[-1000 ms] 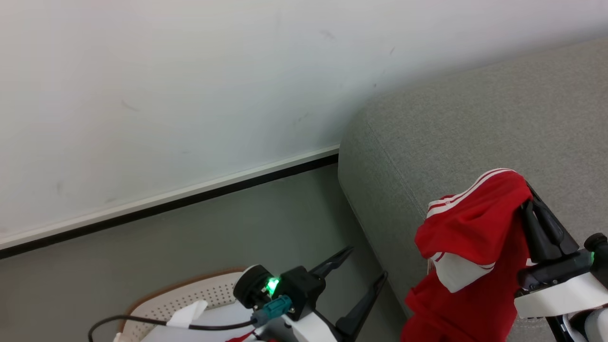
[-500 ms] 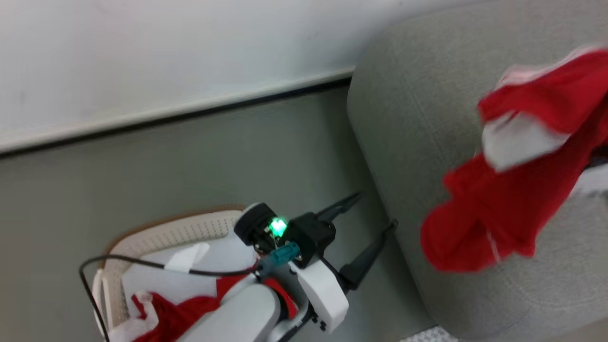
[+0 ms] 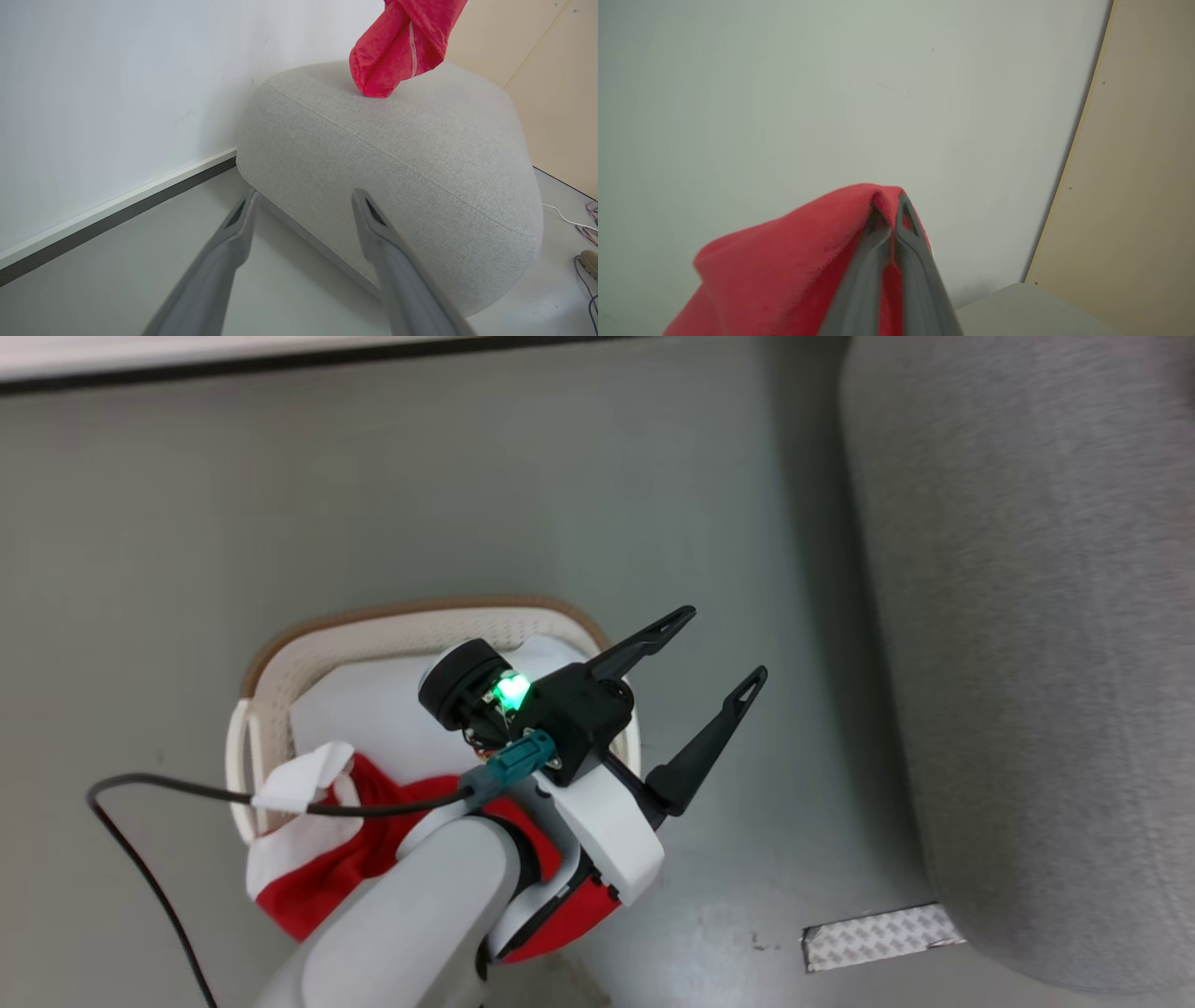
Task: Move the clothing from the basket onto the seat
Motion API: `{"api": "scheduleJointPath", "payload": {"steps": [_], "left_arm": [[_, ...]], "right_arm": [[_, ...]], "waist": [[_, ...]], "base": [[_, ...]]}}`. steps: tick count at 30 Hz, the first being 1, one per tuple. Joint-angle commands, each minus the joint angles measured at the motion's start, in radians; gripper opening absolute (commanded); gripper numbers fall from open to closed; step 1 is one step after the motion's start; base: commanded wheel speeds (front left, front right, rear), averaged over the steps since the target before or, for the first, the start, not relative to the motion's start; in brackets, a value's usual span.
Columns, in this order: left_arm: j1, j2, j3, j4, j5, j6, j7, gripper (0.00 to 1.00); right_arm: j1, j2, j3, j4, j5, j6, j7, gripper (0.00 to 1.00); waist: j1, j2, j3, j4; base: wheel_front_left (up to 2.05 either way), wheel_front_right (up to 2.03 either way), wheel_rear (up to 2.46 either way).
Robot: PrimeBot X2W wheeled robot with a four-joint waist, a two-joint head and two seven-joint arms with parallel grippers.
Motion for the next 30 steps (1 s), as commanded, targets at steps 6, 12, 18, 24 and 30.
{"api": "scheduleJointPath", "payload": {"steps": [6, 12, 18, 24, 30], "left_arm": [[0.014, 0.011, 0.011, -0.007, -0.014, 0.017, -0.010, 1.00], [0.050, 0.007, -0.003, 0.013, -0.017, 0.028, -0.023, 1.00], [0.093, -0.006, 0.004, 0.045, -0.059, 0.040, -0.047, 1.00], [0.144, -0.005, 0.041, 0.087, -0.119, 0.047, -0.093, 1.00], [0.230, 0.030, 0.076, 0.136, -0.134, 0.080, -0.157, 1.00]], "right_arm": [[-0.027, 0.007, -0.127, 0.132, -0.120, -0.003, -0.033, 0.00], [0.078, 0.111, -0.304, 0.299, -0.250, -0.003, -0.147, 0.25], [0.169, 0.175, -0.325, 0.438, -0.373, -0.003, -0.229, 1.00], [0.276, 0.207, -0.209, 0.433, -0.382, -0.003, -0.282, 1.00], [0.473, 0.259, -0.050, 0.240, -0.299, -0.003, -0.287, 1.00]], "waist": [[-0.0004, -0.0001, 0.100, 0.087], [-0.0004, -0.0001, 0.106, 0.109], [-0.0004, -0.0001, 0.049, 0.108], [-0.0004, -0.0001, -0.070, 0.080], [-0.0004, -0.0001, -0.236, 0.052]], "base": [[0.00, 0.00, 0.00], [0.00, 0.00, 0.00], [0.00, 0.00, 0.00], [0.00, 0.00, 0.00], [0.00, 0.00, 0.00]]}}
